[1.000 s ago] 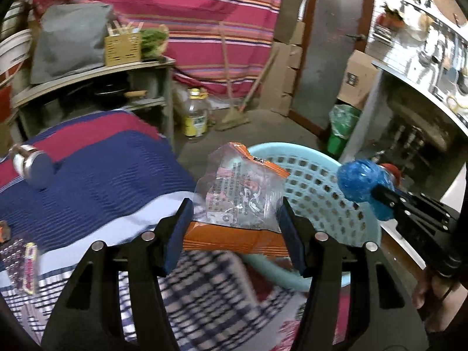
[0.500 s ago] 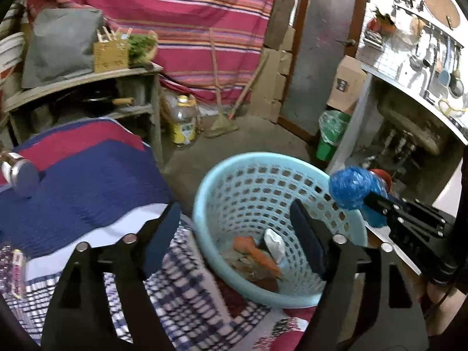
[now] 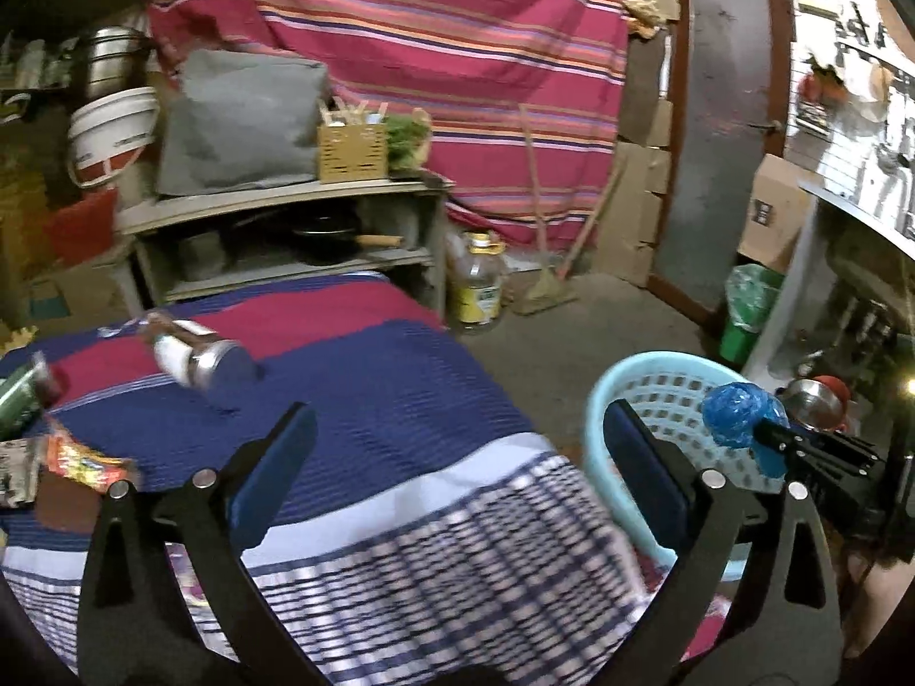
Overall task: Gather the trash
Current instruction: 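Open the left tool, then the right tool, dropping both bags into the basket, then move both tools back over the table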
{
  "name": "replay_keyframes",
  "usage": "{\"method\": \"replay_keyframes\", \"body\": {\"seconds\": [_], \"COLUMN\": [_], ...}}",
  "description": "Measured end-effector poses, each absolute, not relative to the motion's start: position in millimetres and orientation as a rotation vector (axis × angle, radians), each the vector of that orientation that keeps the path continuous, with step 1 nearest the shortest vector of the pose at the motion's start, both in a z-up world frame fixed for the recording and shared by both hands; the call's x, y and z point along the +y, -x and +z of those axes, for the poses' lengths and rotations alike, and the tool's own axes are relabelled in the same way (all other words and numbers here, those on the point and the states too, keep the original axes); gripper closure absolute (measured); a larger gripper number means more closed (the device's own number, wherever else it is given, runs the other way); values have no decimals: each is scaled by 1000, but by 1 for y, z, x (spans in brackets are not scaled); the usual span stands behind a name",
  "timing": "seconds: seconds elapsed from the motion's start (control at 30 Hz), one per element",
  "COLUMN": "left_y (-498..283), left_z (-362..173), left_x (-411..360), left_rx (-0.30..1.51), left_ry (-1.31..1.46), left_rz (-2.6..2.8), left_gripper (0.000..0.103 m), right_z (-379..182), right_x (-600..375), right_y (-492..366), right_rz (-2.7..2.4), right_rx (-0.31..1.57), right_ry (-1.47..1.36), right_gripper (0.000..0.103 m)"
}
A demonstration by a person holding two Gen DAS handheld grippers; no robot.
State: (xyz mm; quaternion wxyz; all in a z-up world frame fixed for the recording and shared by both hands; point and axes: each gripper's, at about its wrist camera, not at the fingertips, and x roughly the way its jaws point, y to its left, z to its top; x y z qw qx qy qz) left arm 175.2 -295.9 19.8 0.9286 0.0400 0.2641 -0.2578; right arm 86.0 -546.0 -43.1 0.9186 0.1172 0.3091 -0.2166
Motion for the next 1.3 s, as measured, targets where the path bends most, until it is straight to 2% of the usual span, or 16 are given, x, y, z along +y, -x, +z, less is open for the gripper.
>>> {"method": "replay_keyframes", "body": {"seconds": [0.03, 0.1, 0.17, 0.33, 0.6, 1.0, 1.3], "left_y": [-178, -184, -189, -198, -210, -223, -235], "left_z": [22, 24, 26, 34, 48, 52, 49], "left_x": [-286, -268, -251, -210, -140, -63, 7], "left_rx": [540, 541, 539, 530, 500, 477, 496], "left_ry": [-76, -59, -42, -24, 6, -45, 19], "left_rz": [-508, -481, -447, -376, -257, -118, -22], "left_gripper": [6, 6, 6, 6, 6, 6, 6], "right_z": [-45, -46, -48, -48, -28, -7, 5], "right_x": [-545, -541, -538, -529, -470, -372, -292], "right_y": [-88, -90, -92, -90, -103, -149, -187], "right_rz": [-454, -483, -498, -506, -438, -289, -170], "right_rx": [638, 625, 630, 607, 530, 496, 477], "right_ry": [-234, -217, -206, -230, -158, -87, -22], "right_gripper": [64, 36, 35, 21, 16, 15, 15]}}
